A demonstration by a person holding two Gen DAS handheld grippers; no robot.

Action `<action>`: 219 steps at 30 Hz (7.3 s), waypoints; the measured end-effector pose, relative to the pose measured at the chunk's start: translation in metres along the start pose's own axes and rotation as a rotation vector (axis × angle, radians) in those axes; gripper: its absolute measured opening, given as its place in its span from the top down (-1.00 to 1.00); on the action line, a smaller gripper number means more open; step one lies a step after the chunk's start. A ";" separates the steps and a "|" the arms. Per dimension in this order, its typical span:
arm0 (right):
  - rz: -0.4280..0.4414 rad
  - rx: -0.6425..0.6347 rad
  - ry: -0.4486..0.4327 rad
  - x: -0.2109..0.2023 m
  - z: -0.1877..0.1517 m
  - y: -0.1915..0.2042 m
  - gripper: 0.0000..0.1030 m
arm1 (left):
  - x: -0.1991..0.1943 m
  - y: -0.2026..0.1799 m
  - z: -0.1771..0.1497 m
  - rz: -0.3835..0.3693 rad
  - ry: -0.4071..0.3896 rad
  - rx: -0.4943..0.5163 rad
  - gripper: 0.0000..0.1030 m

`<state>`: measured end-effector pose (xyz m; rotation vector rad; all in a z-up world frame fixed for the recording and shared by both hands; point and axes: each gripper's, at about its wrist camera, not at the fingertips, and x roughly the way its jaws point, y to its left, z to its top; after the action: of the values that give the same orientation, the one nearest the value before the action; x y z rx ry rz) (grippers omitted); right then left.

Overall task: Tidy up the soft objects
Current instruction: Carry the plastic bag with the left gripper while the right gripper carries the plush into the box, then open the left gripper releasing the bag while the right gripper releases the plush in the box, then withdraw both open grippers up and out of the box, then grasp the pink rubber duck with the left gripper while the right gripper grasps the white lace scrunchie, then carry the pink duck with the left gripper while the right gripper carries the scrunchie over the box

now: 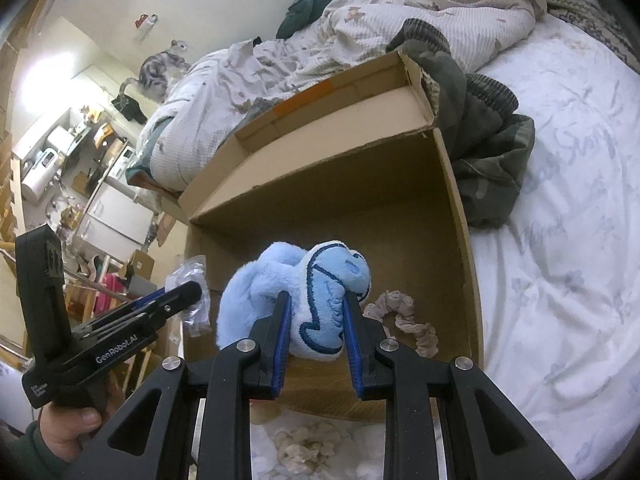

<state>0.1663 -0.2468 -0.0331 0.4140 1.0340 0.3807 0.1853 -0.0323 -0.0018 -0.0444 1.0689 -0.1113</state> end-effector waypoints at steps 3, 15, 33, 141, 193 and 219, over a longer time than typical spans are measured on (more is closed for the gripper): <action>-0.010 -0.007 0.009 0.004 -0.001 0.000 0.48 | 0.007 -0.003 -0.001 0.003 0.002 0.012 0.56; -0.058 -0.033 0.074 0.025 -0.006 -0.001 0.47 | 0.029 -0.006 -0.011 -0.017 0.024 0.022 0.56; -0.123 -0.032 0.148 0.047 -0.009 -0.007 0.42 | 0.035 -0.011 -0.014 -0.023 0.036 0.039 0.56; 0.087 0.134 0.407 0.053 -0.095 0.012 -0.83 | -0.024 0.079 -0.116 0.077 0.112 -0.228 -0.19; 0.009 -0.038 0.567 0.110 -0.117 0.042 -0.21 | 0.035 0.055 -0.109 0.019 0.220 -0.228 0.08; 0.014 -0.169 0.430 0.067 -0.118 0.067 0.54 | -0.021 0.070 -0.131 0.043 0.145 -0.217 0.08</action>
<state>0.0858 -0.1386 -0.1024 0.1895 1.4047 0.5811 0.0655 0.0414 -0.0530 -0.2120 1.2233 0.0413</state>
